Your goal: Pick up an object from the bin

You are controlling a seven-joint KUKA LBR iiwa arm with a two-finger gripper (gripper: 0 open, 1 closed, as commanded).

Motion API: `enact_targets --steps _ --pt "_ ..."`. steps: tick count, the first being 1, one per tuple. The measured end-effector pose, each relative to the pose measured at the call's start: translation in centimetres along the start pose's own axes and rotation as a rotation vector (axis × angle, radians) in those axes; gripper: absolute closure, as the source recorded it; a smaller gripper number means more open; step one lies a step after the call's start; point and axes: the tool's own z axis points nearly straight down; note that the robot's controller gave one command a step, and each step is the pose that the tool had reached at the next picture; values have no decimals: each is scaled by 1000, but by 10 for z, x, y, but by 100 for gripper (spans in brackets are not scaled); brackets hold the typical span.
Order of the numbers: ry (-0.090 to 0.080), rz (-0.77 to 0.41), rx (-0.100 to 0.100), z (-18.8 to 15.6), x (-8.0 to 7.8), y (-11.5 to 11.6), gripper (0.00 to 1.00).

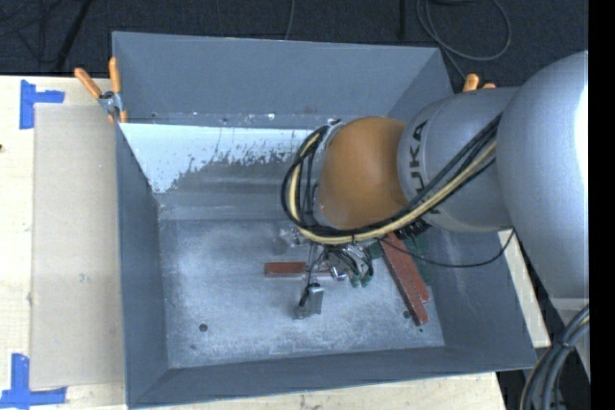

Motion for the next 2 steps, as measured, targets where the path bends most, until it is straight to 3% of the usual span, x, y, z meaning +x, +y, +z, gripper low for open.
enact_targets --steps 1,2 --pt "-2 4 0 0 -1 0 100" --pt "-11 -387 2 -149 -8 48 100"
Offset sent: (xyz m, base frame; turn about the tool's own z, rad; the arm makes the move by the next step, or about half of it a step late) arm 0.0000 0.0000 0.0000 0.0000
